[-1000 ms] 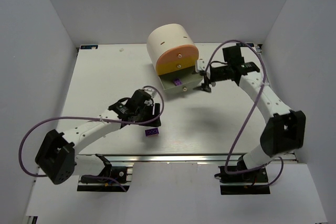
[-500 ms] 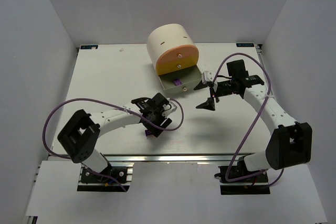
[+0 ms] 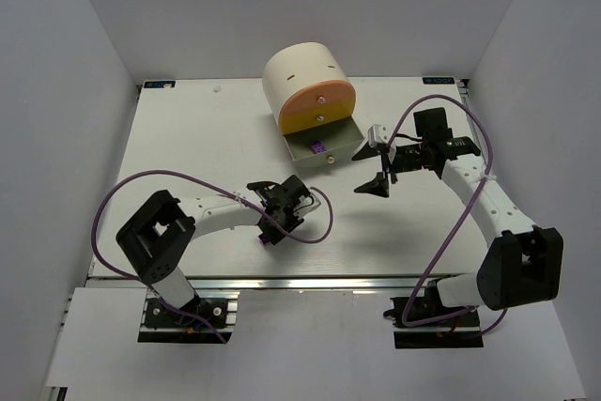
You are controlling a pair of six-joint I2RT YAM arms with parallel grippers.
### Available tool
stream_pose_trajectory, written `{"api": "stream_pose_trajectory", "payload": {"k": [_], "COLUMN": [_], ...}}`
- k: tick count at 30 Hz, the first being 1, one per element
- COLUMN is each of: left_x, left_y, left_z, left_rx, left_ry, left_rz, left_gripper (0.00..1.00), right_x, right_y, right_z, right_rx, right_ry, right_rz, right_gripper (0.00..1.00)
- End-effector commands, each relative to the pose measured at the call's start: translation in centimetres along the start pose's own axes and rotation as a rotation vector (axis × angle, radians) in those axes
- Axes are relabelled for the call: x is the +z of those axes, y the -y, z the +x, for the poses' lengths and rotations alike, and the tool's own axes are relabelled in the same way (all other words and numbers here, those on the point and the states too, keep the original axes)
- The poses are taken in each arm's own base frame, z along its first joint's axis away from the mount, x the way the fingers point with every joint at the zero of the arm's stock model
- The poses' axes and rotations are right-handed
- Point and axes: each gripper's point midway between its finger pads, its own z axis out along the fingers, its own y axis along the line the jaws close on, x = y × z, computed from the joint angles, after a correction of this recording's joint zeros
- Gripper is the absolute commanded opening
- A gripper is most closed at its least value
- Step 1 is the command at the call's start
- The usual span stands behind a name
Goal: Sort the legos into containers by color
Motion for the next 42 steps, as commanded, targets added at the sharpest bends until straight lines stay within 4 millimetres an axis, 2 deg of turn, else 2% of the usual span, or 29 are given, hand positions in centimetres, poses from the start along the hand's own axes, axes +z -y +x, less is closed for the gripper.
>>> {"api": "stream_pose_trajectory", "payload": {"k": [1,4,5,7,8,9,10,11,12,13,14,16,17,19,23,24,26,28,29,31,33,42], "left_x": [-1.2,-2.9,-3.9,-6.3,-8.0,-9.1,-10.3,-12.1,-12.8,-12.3,-13.8,-13.8,-12.6,-12.1,-11.3,-9.7,-9.8,-8.8,-9.4,-8.8,-9.3,-9.3], "left_y": [-0.8,-1.0,-1.1,-1.0,-1.2,-1.4,-2.1,-2.7,-3.0,-3.1,-3.8,-4.2,-4.7,-5.7,-7.6,-8.6,-9.4,-10.8,-11.2,-12.1,-12.9,-13.4], "left_z": [-2.0,-4.0,-5.7,-8.2,-10.7,-11.9,-13.2,-15.3,-16.3,-17.1,-18.9,-20.3,-21.0,-22.9,-25.4,-25.4,-26.6,-26.8,-27.6,-27.8,-28.3,-28.9], "left_rx": [-0.039,-0.085,-0.092,-0.153,-0.168,-0.174,-0.178,-0.188,-0.180,-0.169,-0.140,-0.094,-0.090,-0.063,-0.037,-0.041,-0.035,-0.055,-0.064,-0.075,-0.086,-0.105], "left_ry": [0.085,0.172,0.233,0.350,0.449,0.503,0.561,0.632,0.655,0.646,0.687,0.698,0.680,0.686,0.691,0.653,0.666,0.648,0.672,0.661,0.673,0.694], "left_rz": [-0.049,-0.048,-0.044,-0.019,-0.012,-0.011,-0.016,-0.019,-0.024,-0.033,-0.055,-0.076,-0.092,-0.143,-0.230,-0.268,-0.313,-0.375,-0.390,-0.421,-0.434,-0.434], "left_gripper": [0.28,0.15,0.10,0.06,0.05,0.05,0.03,0.01,0.01,0.01,0.01,0.01,0.01,0.02,0.04,0.05,0.05,0.06,0.07,0.07,0.07,0.09], "right_x": [-0.5,-1.2,-1.2,-2.1,-2.1,-2.4,-3.3,-3.5,-3.7,-4.0,-4.1,-4.3,-4.3,-4.2,-4.1,-4.1,-4.1,-3.9,-3.8,-3.9,-3.7,-3.4], "right_y": [-0.2,0.3,0.1,1.8,1.8,2.1,3.5,3.5,3.4,3.5,3.3,3.1,2.8,2.2,1.4,1.2,0.8,0.3,0.0,-0.3,-0.6,-1.1], "right_z": [-1.1,-1.1,-0.6,-0.5,0.9,1.3,1.3,2.3,2.6,3.0,3.6,3.8,4.1,4.6,5.1,5.1,5.3,5.5,5.6,5.7,6.0,6.6], "right_rx": [-0.005,-0.002,0.011,0.015,0.051,0.087,0.045,0.068,0.072,0.079,0.105,0.100,0.105,0.117,0.144,0.147,0.155,0.159,0.162,0.161,0.170,0.195], "right_ry": [0.033,0.025,0.016,-0.015,-0.036,-0.046,-0.073,-0.091,-0.103,-0.121,-0.135,-0.143,-0.148,-0.152,-0.154,-0.152,-0.154,-0.154,-0.153,-0.152,-0.153,-0.154], "right_rz": [0.013,0.052,0.065,0.183,0.222,0.267,0.360,0.390,0.406,0.430,0.447,0.459,0.456,0.457,0.451,0.448,0.446,0.439,0.433,0.434,0.426,0.400], "right_gripper": [0.86,0.82,0.81,0.74,0.71,0.66,0.49,0.39,0.28,0.00,0.00,0.00,0.00,0.00,0.00,0.00,0.00,0.00,0.00,0.00,0.00,0.00]}}
